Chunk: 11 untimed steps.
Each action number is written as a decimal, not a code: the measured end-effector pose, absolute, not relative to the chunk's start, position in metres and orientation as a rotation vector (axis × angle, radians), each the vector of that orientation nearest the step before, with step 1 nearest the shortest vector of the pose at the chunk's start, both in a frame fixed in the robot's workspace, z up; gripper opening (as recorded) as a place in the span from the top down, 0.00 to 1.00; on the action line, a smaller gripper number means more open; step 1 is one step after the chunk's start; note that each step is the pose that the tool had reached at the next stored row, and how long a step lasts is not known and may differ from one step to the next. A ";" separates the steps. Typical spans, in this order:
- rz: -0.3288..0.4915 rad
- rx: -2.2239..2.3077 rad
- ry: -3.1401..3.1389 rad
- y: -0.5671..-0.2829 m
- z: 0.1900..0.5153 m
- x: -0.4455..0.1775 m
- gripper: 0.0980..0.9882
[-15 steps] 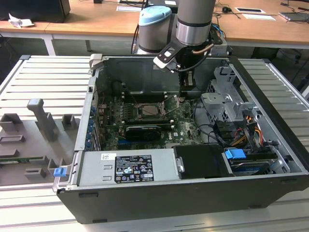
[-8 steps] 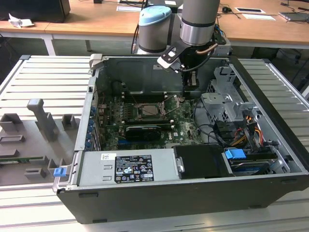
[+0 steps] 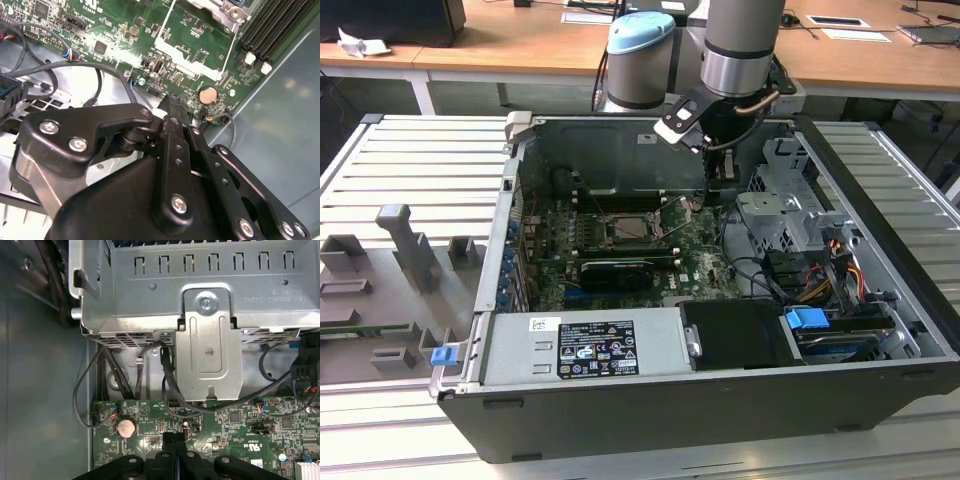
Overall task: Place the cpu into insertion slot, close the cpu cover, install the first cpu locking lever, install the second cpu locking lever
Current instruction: 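Close the cpu cover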
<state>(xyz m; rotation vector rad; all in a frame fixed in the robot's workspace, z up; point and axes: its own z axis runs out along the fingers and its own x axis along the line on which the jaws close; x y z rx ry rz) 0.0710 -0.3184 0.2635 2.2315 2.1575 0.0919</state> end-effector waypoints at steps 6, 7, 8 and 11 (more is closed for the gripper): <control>0.092 2.159 2.235 -0.320 0.255 0.068 0.99; 0.092 2.156 2.238 -0.320 0.254 0.067 0.99; 0.092 2.153 2.241 -0.321 0.252 0.064 0.99; 0.092 2.148 2.246 -0.321 0.248 0.060 0.99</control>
